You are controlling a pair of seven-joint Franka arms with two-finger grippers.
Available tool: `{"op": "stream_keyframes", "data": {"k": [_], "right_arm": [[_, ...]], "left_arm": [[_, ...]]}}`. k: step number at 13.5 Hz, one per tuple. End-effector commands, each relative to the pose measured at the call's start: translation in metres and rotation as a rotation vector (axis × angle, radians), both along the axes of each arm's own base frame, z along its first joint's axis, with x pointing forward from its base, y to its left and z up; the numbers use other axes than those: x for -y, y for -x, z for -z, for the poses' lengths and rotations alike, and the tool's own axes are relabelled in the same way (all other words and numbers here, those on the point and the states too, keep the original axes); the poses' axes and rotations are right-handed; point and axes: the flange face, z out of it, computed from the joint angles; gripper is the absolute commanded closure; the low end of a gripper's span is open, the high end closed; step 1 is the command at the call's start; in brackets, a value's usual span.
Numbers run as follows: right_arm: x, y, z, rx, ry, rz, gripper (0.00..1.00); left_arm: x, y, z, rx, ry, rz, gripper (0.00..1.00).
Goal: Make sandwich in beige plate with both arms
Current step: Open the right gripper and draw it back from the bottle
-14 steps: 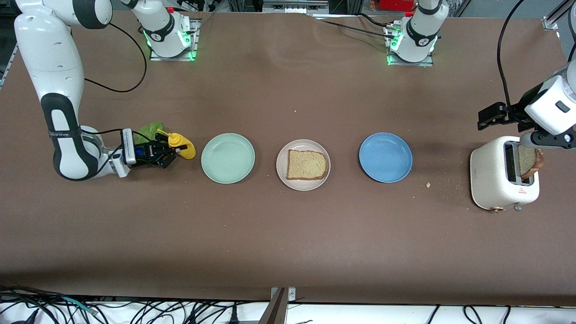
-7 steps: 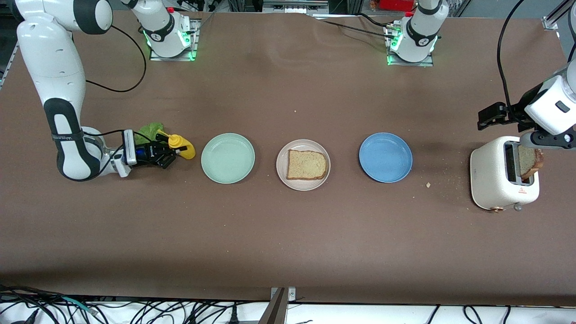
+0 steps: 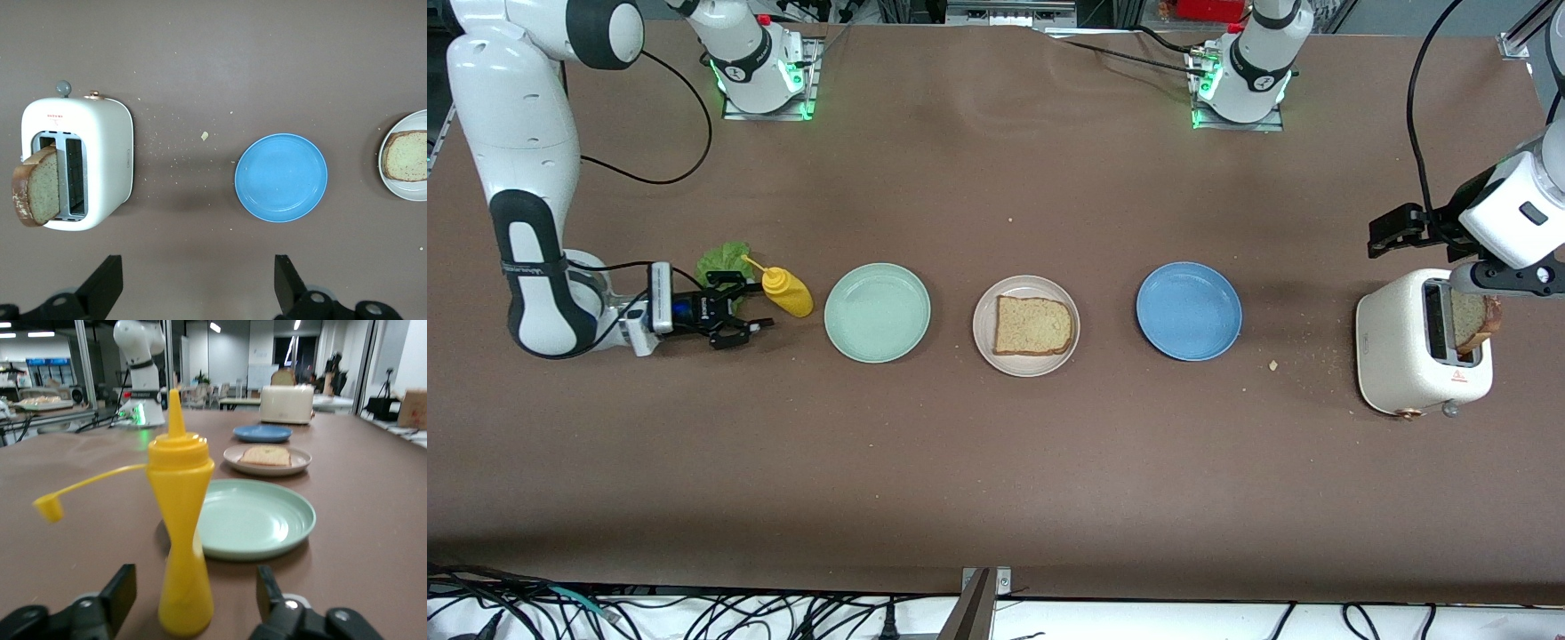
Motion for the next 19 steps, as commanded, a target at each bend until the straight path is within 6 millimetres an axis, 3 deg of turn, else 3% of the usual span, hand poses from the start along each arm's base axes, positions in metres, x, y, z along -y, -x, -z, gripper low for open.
{"op": "stream_keyframes", "data": {"k": [1,3,8,11,13,16,17,19], "right_arm": [[0.036,-0.019,-0.047,-0.042,0.149,-0.018,0.00],[0.044,-0.025,-0.087,-0.144,0.249,0.011,0.00],[0.032,-0.059,-0.199,-0.355,0.613,0.136,0.00],[0.028,-0.069,-0.251,-0.428,0.829,0.263,0.00],[0.008,-0.079,-0.290,-0.474,0.984,0.386,0.00],[-0.021,-0.088,-0.325,-0.574,1.140,0.585,0.00],[-0.034,-0.090,-0.326,-0.612,1.183,0.641,0.00],[-0.037,-0.093,-0.332,-0.639,1.210,0.741,0.00]], "left_arm": [[0.004,0.000,-0.001,0.005,0.014,-0.015,0.00],[0.004,-0.003,0.003,0.001,0.013,-0.016,0.00],[0.004,-0.004,0.004,-0.001,0.013,-0.015,0.00],[0.004,-0.004,0.004,-0.001,0.013,-0.015,0.00],[0.005,-0.003,0.004,-0.001,0.013,-0.016,0.00],[0.005,-0.004,0.004,-0.002,0.013,-0.016,0.00],[0.005,-0.004,0.004,-0.002,0.013,-0.016,0.00],[0.005,-0.004,0.004,-0.002,0.013,-0.016,0.00]]}}
